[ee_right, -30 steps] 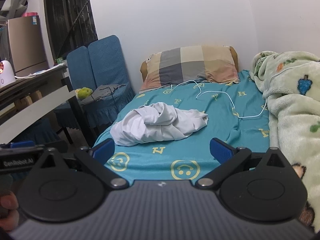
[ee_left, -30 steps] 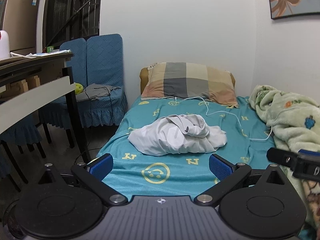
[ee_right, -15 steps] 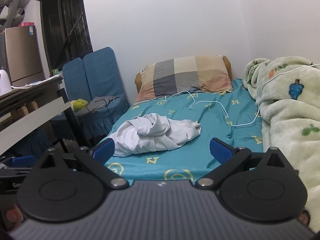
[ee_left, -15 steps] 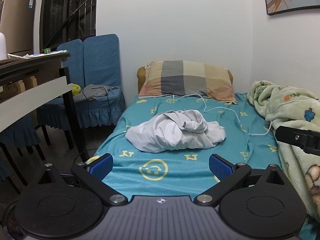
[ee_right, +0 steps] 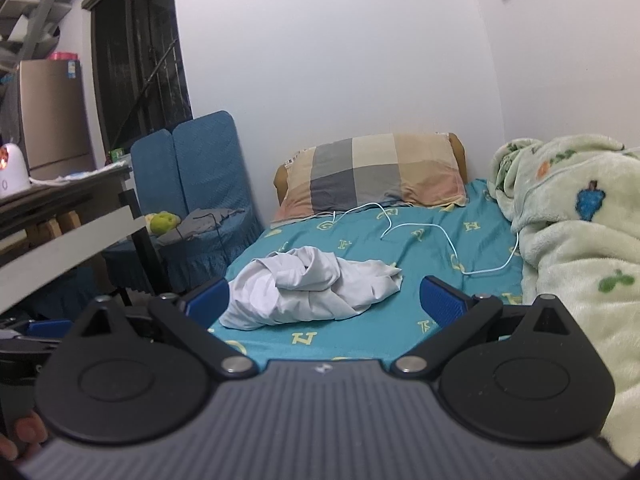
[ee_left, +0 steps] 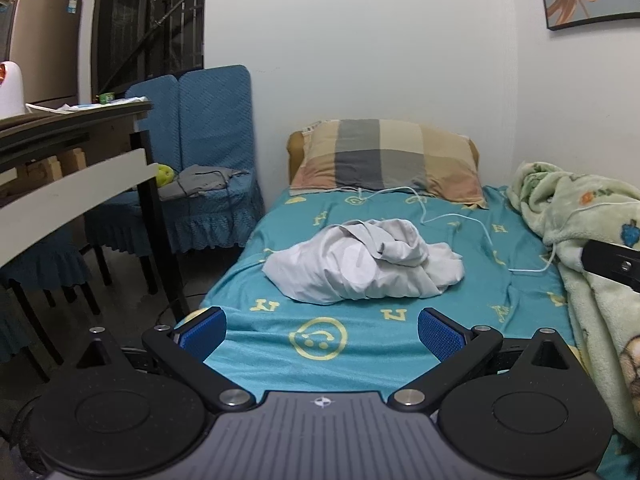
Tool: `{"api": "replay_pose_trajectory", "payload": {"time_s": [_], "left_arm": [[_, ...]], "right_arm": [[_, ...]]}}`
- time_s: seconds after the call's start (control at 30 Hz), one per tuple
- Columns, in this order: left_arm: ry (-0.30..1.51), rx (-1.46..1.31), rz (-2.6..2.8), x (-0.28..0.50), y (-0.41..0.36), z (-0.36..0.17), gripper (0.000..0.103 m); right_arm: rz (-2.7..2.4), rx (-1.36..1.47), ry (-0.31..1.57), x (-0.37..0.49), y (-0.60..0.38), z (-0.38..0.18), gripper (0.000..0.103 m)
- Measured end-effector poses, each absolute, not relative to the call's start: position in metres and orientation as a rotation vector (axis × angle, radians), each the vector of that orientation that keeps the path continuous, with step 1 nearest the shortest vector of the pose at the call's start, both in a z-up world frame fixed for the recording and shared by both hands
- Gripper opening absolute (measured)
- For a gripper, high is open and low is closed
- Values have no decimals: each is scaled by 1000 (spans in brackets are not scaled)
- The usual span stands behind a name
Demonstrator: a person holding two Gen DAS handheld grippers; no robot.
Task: Fold clothes
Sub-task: 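Move both grippers open toward the crumpled white T-shirt on the bed, then grasp the T-shirt hem with the right gripper and lift it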
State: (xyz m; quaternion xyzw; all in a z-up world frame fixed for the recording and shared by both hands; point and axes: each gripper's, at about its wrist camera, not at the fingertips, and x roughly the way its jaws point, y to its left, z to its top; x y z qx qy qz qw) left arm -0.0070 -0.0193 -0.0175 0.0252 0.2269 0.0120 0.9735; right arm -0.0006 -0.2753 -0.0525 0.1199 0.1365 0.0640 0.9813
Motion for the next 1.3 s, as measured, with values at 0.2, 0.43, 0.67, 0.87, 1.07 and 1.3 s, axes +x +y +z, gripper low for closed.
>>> {"api": "replay_pose_trajectory", "payload": {"time_s": [0.2, 0.43, 0.67, 0.87, 1.07, 1.3], "left_arm": [[427, 30, 15, 3, -22, 7, 103], [394, 37, 2, 23, -23, 17, 103], [400, 31, 25, 41, -5, -1, 103], [418, -18, 84, 60, 31, -17, 103], [449, -78, 143, 87, 72, -43, 103], [531, -110, 103, 120, 87, -84, 103]], "right_arm": [[129, 275, 296, 1, -285, -53, 103], [85, 286, 289, 11, -285, -60, 103], [123, 285, 354, 40, -270, -69, 103], [147, 314, 391, 100, -250, -80, 99], [161, 298, 423, 180, -208, -102, 76], [127, 221, 471, 268, -160, -132, 72]]}}
